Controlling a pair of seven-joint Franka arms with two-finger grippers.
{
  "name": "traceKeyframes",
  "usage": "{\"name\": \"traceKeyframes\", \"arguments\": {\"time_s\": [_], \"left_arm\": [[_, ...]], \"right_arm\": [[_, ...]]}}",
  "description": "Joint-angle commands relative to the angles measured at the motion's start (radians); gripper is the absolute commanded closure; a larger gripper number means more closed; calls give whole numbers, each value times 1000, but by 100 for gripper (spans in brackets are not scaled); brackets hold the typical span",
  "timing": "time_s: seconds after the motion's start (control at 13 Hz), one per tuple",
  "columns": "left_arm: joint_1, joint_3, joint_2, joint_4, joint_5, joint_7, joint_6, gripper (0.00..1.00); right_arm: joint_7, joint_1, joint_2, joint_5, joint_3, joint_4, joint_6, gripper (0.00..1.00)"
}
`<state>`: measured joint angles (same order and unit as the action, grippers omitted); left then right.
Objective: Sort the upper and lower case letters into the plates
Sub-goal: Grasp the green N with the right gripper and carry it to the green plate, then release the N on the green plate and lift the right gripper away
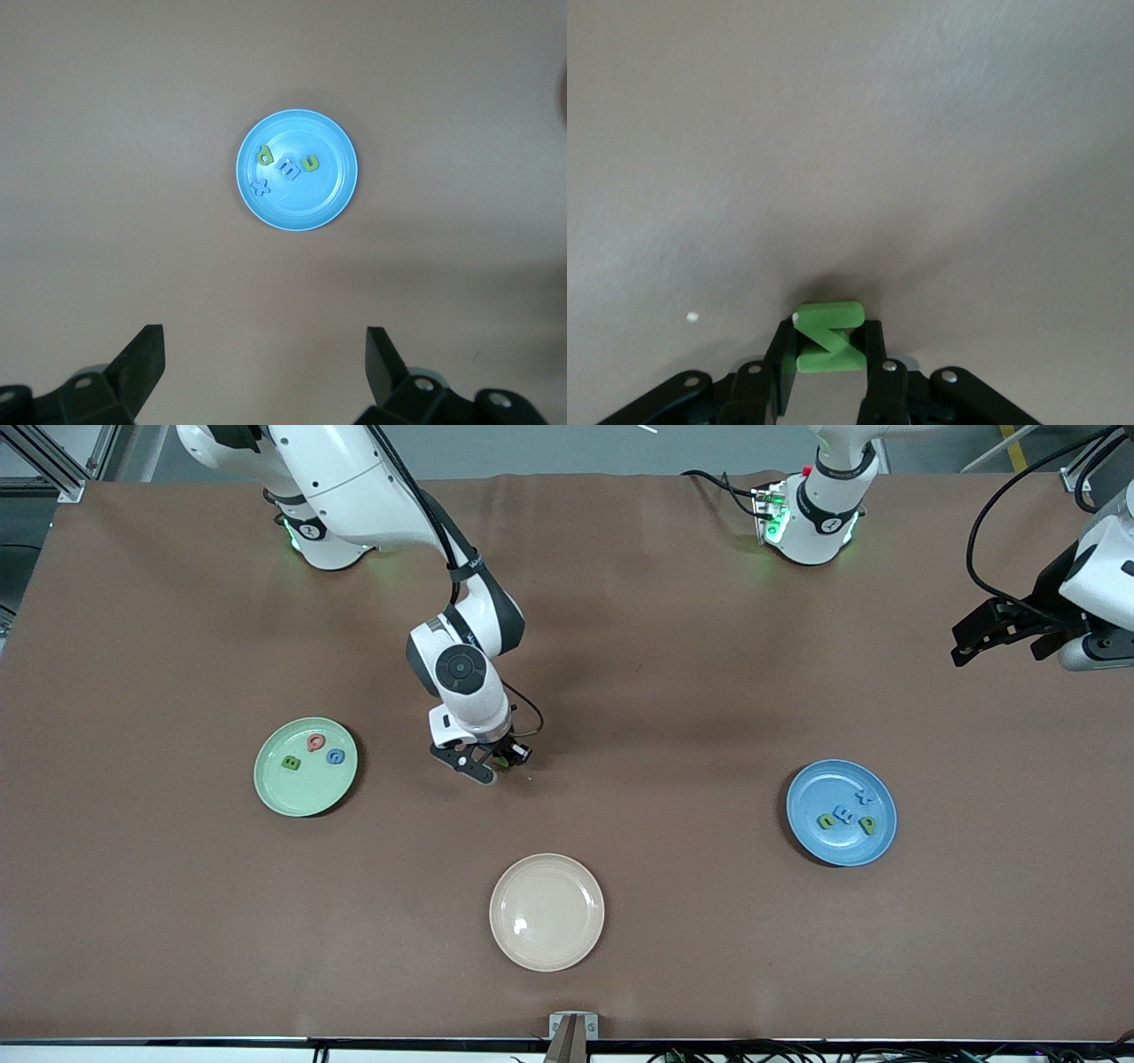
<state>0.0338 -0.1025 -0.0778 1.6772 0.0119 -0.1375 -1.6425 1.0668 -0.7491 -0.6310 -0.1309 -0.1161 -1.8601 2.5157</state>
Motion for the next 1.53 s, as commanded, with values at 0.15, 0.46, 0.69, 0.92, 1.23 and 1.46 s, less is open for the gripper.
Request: {"name": "traceKeyframes", "arguments": {"time_s": [0.15,0.46,0.69,0.92,1.23,1.46], "left_arm": [[0,3,-17,-2,-1,24,18,0],[3,3,-16,-2,5,36,24,0],[3,3,-16,-7,5,36,24,0],[-5,3,-16,-7,3,36,24,0],[-5,-32,-11,-7,-4,32,21,0],[-9,-40,-5,-7,-1,30,-2,0]], "right_arm": [[-264,124,150,13,-42,-4,-245,100],[-607,316,243,13,-43,-95,-281,100],[-854,468,247,14,-43,-140,-244,100],[-974,546,237,14,-42,-188,-154,100],[-1033,573,211,11,-40,-247,-63,99],[-1033,567,208,7,-36,-260,-64,99]]}}
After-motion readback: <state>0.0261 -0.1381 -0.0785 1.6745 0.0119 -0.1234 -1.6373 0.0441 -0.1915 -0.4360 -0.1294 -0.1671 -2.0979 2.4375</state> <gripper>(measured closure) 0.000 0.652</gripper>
